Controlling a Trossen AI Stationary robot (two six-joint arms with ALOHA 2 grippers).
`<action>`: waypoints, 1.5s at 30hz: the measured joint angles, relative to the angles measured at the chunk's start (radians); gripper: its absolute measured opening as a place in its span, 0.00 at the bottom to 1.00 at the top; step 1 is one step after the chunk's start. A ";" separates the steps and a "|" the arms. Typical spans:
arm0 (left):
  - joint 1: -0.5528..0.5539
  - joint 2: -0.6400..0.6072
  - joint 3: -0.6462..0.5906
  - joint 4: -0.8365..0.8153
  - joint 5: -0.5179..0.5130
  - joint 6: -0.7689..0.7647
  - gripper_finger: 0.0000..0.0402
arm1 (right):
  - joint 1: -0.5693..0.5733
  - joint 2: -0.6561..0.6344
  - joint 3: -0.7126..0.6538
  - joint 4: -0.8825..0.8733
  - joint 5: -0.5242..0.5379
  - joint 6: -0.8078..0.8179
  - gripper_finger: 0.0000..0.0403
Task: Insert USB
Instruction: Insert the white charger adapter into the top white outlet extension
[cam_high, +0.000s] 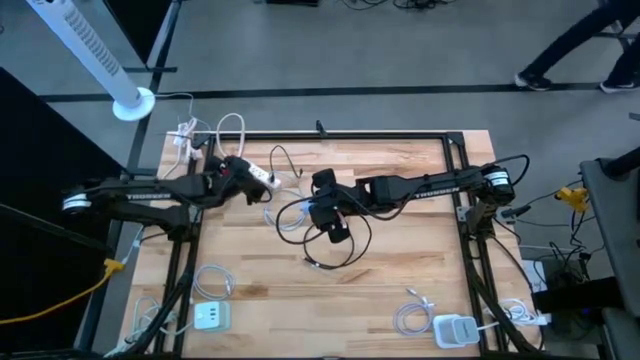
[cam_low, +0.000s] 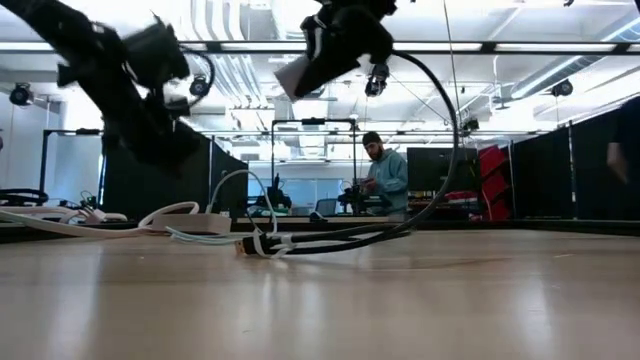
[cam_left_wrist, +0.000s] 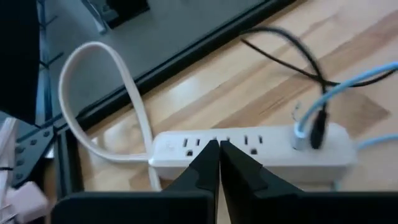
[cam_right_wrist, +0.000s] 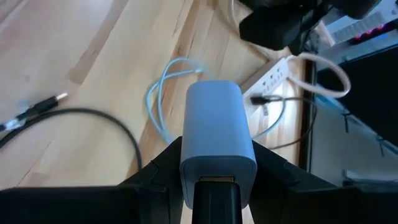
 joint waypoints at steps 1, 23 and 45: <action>0.014 0.016 -0.024 0.059 0.003 0.015 0.00 | 0.001 0.000 0.000 -0.027 0.000 0.006 0.28; 0.009 0.382 -0.435 1.257 0.261 0.028 0.00 | 0.007 -0.003 -0.006 -0.172 -0.007 0.108 0.28; -0.152 0.192 -0.384 1.243 0.343 0.252 0.00 | 0.007 0.000 0.025 -0.141 -0.006 0.015 0.28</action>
